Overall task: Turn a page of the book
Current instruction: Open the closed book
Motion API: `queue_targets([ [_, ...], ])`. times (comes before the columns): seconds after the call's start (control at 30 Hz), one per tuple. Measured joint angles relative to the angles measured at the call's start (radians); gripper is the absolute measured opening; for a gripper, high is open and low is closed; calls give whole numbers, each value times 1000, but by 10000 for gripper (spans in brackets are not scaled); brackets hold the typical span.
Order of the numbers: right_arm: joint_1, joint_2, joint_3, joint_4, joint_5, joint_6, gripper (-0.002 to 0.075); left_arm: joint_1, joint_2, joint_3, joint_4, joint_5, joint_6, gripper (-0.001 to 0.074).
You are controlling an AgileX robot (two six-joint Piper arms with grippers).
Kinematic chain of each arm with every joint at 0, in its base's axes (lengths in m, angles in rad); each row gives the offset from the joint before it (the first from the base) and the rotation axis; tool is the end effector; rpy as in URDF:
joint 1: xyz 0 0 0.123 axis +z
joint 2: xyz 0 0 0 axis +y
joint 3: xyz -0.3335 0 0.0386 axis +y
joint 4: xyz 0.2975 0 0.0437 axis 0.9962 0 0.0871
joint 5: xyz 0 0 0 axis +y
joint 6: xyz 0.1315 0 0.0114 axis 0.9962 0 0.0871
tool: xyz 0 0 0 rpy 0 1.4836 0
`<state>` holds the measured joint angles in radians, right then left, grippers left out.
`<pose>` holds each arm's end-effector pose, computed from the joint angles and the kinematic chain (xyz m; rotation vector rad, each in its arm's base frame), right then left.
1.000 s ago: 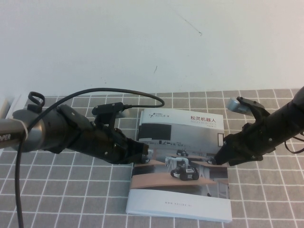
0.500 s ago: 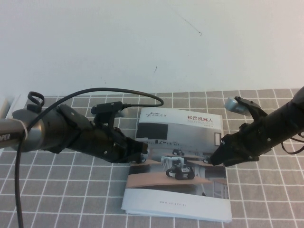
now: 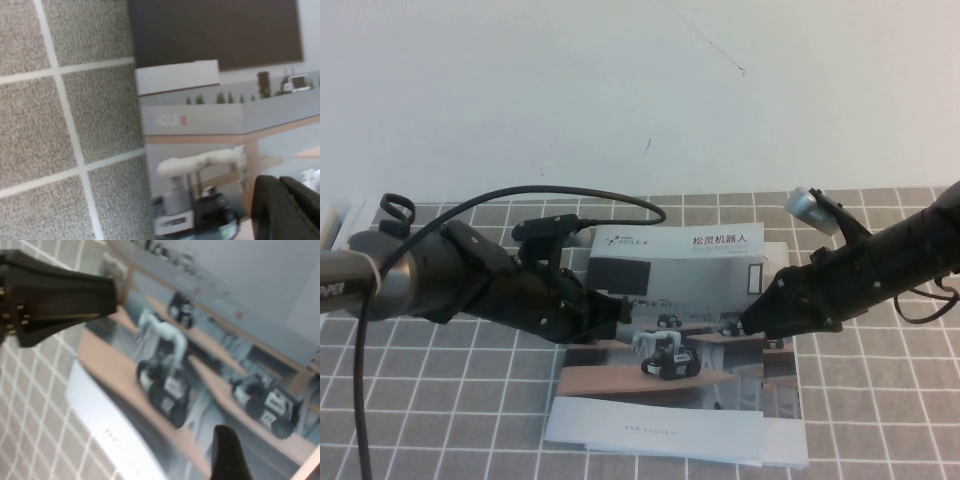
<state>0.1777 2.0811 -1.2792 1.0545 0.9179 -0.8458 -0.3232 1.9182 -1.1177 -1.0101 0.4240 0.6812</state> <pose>0.4380 0.1714 0.1201 -0.4305 2.6823 1.1134 0.4219 -0.1899 0.1398 0.1958 2.5657 -0.6884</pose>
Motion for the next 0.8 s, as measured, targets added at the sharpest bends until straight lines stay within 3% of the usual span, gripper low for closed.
queue_targets([
  [0.47,22,0,-58,83,111,-25,377,2,29,-2,-68,11,8,-4],
  [0.8,73,0,-58,83,107,-29,377,2,52,-2,-285,49,184,-4],
])
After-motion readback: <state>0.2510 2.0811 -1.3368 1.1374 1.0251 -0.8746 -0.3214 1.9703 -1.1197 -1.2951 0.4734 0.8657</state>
